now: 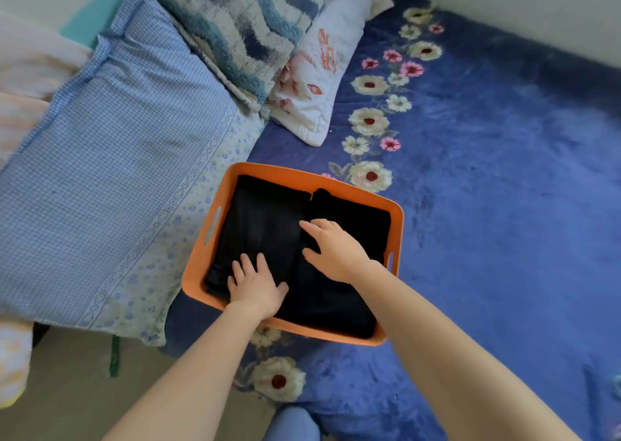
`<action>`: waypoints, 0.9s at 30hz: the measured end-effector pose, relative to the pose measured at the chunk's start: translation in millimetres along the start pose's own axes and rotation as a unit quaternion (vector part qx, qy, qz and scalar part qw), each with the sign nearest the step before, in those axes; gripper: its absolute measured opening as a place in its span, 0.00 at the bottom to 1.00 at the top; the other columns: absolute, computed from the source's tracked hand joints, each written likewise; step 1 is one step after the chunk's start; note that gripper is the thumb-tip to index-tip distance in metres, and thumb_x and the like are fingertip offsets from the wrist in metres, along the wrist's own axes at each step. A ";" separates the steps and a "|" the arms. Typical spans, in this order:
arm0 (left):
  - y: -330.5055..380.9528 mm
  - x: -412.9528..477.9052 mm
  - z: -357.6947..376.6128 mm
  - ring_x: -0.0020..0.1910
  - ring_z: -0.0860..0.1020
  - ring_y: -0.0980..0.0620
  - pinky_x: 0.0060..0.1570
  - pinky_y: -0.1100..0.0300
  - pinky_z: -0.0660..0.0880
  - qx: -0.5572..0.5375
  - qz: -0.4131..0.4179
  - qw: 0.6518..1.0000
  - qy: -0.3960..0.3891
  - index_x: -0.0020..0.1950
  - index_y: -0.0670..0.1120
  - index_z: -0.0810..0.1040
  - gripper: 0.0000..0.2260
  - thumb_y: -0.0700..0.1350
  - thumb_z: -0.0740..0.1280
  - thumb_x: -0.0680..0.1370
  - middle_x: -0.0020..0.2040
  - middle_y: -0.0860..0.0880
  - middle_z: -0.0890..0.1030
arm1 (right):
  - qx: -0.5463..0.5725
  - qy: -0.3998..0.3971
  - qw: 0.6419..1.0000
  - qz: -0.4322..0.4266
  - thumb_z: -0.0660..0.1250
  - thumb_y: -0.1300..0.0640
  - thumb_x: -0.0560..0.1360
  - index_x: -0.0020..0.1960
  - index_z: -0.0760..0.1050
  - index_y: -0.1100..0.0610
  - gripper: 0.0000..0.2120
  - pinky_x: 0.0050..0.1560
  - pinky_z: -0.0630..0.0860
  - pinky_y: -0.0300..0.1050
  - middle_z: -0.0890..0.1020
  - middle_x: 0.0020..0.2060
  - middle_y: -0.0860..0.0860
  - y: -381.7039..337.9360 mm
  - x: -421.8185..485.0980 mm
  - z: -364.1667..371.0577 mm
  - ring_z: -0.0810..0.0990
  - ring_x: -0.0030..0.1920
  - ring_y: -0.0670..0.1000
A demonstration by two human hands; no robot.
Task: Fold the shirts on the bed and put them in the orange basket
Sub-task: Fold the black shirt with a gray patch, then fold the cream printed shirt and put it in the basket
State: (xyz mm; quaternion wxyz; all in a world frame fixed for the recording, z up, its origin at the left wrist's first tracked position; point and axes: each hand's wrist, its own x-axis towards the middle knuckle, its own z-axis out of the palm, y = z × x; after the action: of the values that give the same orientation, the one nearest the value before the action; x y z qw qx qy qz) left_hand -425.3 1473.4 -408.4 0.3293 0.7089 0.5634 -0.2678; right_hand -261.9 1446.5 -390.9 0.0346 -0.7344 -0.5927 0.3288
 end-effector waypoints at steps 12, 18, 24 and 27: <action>139.4 -168.4 68.3 0.76 0.47 0.41 0.73 0.45 0.51 0.175 0.245 0.952 0.056 0.74 0.42 0.58 0.25 0.48 0.58 0.79 0.77 0.39 0.48 | 0.063 0.108 0.966 0.226 0.59 0.52 0.80 0.73 0.64 0.56 0.22 0.66 0.65 0.47 0.68 0.69 0.53 84.9 -297.3 -11.6 0.63 0.70 0.53; 247.8 -262.8 134.1 0.76 0.46 0.42 0.73 0.44 0.50 0.281 0.366 0.884 0.081 0.74 0.43 0.60 0.24 0.49 0.58 0.80 0.77 0.40 0.48 | 0.100 0.167 0.924 0.329 0.60 0.49 0.79 0.74 0.62 0.56 0.25 0.67 0.64 0.49 0.66 0.69 0.54 146.1 -470.8 -9.1 0.63 0.70 0.54; 354.1 -374.5 209.7 0.75 0.52 0.42 0.70 0.46 0.56 0.305 0.470 0.822 0.105 0.71 0.43 0.65 0.22 0.50 0.60 0.80 0.74 0.40 0.57 | 0.082 0.218 0.881 0.412 0.61 0.47 0.78 0.72 0.63 0.56 0.26 0.67 0.65 0.51 0.68 0.66 0.55 203.8 -636.5 -9.8 0.66 0.68 0.56; 406.3 -431.5 254.7 0.74 0.55 0.42 0.69 0.47 0.59 0.312 0.523 0.787 0.100 0.71 0.43 0.66 0.21 0.49 0.60 0.79 0.73 0.41 0.59 | 0.074 0.244 0.849 0.462 0.61 0.46 0.78 0.73 0.63 0.55 0.26 0.67 0.65 0.52 0.67 0.68 0.55 228.4 -717.1 -16.5 0.65 0.69 0.56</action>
State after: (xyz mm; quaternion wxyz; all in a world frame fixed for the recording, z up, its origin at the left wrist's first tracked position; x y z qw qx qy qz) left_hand -127.1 948.8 -180.2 0.1217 0.9819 0.0218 -0.1438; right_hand -117.7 744.1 -161.7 0.0761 -0.9755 -0.1312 0.1596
